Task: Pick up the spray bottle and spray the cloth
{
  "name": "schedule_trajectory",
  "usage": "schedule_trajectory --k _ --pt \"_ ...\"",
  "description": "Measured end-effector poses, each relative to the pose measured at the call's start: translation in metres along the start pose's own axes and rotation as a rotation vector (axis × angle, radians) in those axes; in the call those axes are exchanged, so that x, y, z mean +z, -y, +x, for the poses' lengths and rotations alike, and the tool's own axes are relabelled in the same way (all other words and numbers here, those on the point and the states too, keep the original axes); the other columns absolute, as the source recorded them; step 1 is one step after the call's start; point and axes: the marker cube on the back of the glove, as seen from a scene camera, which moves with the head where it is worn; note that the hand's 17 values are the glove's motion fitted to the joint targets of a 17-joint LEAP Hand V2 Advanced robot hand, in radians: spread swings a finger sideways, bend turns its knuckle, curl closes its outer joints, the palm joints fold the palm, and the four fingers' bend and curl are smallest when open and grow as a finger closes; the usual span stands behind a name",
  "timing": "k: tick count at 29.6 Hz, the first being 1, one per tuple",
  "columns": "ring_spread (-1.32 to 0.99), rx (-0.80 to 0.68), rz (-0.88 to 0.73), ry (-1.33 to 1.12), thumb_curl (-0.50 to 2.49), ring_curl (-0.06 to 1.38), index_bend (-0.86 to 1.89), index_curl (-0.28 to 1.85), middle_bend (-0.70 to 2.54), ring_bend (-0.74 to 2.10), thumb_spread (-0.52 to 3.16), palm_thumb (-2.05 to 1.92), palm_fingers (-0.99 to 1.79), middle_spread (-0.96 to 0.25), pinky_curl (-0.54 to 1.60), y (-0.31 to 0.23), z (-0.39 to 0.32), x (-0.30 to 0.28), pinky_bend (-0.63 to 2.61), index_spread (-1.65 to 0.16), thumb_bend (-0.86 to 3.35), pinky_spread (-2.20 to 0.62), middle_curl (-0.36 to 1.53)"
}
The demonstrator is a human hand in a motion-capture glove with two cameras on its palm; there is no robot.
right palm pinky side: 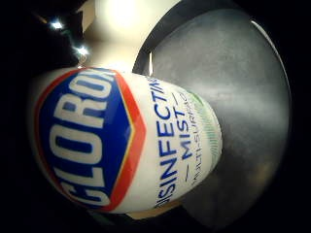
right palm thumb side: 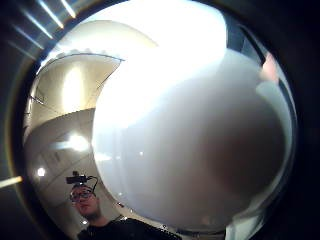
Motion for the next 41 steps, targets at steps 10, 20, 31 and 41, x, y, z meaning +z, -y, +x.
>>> schedule_trajectory --k 10,20,31,41 --pt "-0.11 -0.010 -0.017 -0.037 0.69 0.59 0.16 0.53 0.28 0.28 0.53 1.22 0.92 -0.04 0.49 -0.012 0.027 0.002 0.19 -0.19 -0.02 0.00 0.64" --pt "-0.11 0.060 -0.030 -0.068 0.69 0.60 0.15 0.53 0.28 0.29 0.55 1.23 0.91 -0.04 0.48 -0.018 0.029 0.002 0.19 -0.19 -0.02 0.00 0.63" --pt "-0.11 0.059 -0.050 -0.091 0.68 0.60 0.11 0.49 0.28 0.31 0.60 1.20 0.85 -0.03 0.48 -0.017 0.034 0.001 0.19 -0.20 -0.03 0.01 0.62" --pt "-0.02 0.093 -0.096 -0.093 0.65 0.59 0.06 0.41 0.09 0.24 0.80 1.09 0.16 0.01 0.54 -0.021 0.034 0.005 0.37 -0.30 -0.05 0.09 0.52"
